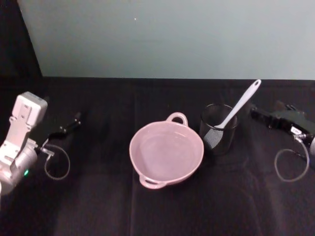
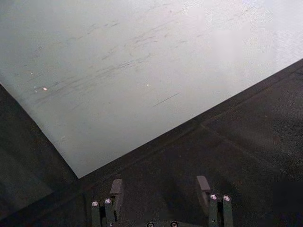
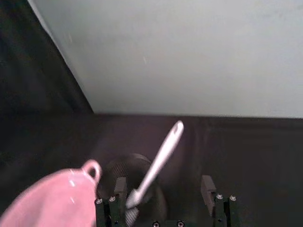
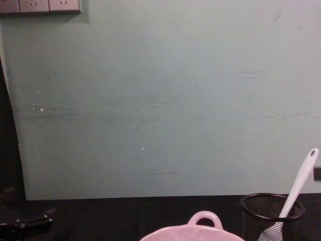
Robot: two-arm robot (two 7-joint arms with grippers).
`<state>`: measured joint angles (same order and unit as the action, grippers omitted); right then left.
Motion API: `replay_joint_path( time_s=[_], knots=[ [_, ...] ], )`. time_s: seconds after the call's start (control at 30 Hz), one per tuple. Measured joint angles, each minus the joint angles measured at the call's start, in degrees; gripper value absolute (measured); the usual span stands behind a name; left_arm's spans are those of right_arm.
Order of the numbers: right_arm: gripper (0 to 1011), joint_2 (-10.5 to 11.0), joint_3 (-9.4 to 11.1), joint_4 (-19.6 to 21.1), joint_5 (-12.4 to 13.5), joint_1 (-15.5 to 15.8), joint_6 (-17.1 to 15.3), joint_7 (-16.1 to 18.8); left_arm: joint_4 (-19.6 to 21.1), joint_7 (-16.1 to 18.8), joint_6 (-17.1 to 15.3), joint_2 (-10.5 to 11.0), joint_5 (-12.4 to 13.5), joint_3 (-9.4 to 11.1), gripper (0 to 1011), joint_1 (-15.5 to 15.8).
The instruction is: Use the one hand to pick up the spoon and stir the clear water in the bowl.
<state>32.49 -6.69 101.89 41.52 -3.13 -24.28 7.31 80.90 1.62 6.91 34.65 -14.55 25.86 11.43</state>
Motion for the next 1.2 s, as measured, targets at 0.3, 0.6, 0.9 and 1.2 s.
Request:
replay_joint_path(
  time_s=[0.3,0.6,0.9,1.2],
  knots=[
    [1003,3.55,-6.85,-3.44,-7.92,-5.16,-6.11,-2.53,0.0,0.0,0.0,0.0,0.0,0.0,1011,0.0],
    [1003,1.69,-11.01,-9.38,-16.84,-9.1,-1.51,-5.11,0.0,0.0,0.0,0.0,0.0,0.0,1011,0.0],
    [1003,-2.27,-10.2,-17.16,-21.5,-7.53,16.09,-6.7,0.0,0.0,0.0,0.0,0.0,0.0,1011,0.0],
    [1002,-4.85,-8.4,-21.12,-22.14,-5.54,23.8,-6.18,0.0,0.0,0.0,0.0,0.0,0.0,1011,0.0]
  ],
)
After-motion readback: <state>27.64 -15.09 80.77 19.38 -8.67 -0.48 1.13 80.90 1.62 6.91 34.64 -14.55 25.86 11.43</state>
